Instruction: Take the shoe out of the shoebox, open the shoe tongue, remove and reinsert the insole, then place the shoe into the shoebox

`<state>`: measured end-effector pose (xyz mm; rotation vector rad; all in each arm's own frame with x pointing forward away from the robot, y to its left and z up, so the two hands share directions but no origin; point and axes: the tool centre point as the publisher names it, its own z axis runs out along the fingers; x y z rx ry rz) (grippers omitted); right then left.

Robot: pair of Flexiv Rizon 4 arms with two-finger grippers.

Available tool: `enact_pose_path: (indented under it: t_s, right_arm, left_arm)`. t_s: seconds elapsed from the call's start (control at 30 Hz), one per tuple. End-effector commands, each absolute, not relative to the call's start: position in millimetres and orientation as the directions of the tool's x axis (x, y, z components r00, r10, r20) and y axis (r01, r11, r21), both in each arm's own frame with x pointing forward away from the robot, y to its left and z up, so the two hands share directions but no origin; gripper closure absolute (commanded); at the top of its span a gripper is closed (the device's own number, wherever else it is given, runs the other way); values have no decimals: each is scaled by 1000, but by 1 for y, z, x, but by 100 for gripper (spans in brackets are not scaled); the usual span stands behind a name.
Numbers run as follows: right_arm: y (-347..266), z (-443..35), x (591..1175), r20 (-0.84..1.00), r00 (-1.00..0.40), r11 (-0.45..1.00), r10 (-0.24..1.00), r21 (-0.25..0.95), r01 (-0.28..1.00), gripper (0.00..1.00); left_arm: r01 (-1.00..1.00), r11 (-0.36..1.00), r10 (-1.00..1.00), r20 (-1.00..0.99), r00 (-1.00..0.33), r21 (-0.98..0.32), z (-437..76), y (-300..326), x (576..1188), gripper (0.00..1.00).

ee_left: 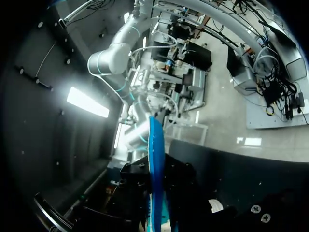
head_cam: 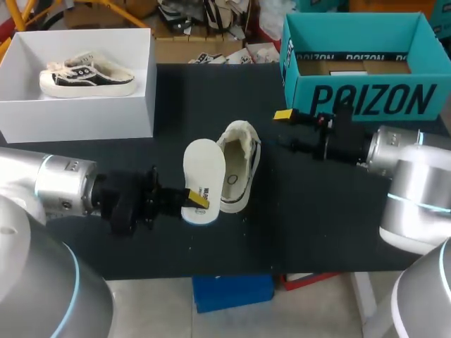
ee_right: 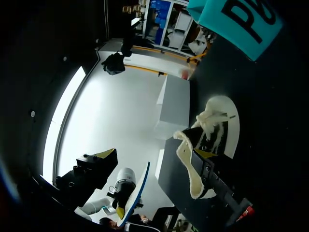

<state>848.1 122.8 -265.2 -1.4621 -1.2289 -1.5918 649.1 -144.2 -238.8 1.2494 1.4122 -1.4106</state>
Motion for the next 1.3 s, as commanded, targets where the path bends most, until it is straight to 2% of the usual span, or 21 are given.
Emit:
enact_pose_path:
  t_s: [0.03, 0.2, 0.47, 0.5, 0.53, 0.6, 0.77, 0.97, 1.3]
  right_arm:
    - [124, -265, 848, 976, -172, -357, 133, 209, 910, 0]
    - [124, -265, 848, 976, -172, -357, 133, 209, 910, 0]
    - [124, -265, 848, 976, -172, -357, 133, 209, 910, 0]
    - [124, -265, 848, 976, -172, -357, 133, 209, 910, 0]
    - [124, -265, 848, 976, -172, -357, 133, 209, 910, 0]
    - [124, -265, 848, 976, -172, -357, 133, 209, 910, 0]
    - [124, -265, 848, 976, -172, -357, 133, 209, 910, 0]
    - [124, -265, 848, 976, -172, -357, 133, 209, 910, 0]
    - [124, -265, 848, 976, -172, -357, 133, 209, 910, 0]
  left_arm:
    - [968, -90, 119, -967, -224, -235, -239, -144, 648, 100]
    - [998, -64, 69, -998, -8, -12, -248, -149, 646, 100]
    - [973, -48, 14, -974, 225, 224, -255, -152, 663, 100]
    - [953, -56, 42, -952, 302, 299, -256, -154, 666, 100]
    - [960, -50, 8, -961, 277, 276, -256, -155, 670, 100]
    - [947, -51, 30, -947, 320, 319, -259, -158, 679, 100]
    - [960, -37, 11, -961, 278, 277, -265, -163, 699, 100]
    - [971, -147, 5, -982, 189, 186, -280, -177, 715, 100]
    - [959, -223, 38, -981, 189, 176, -296, -188, 739, 100]
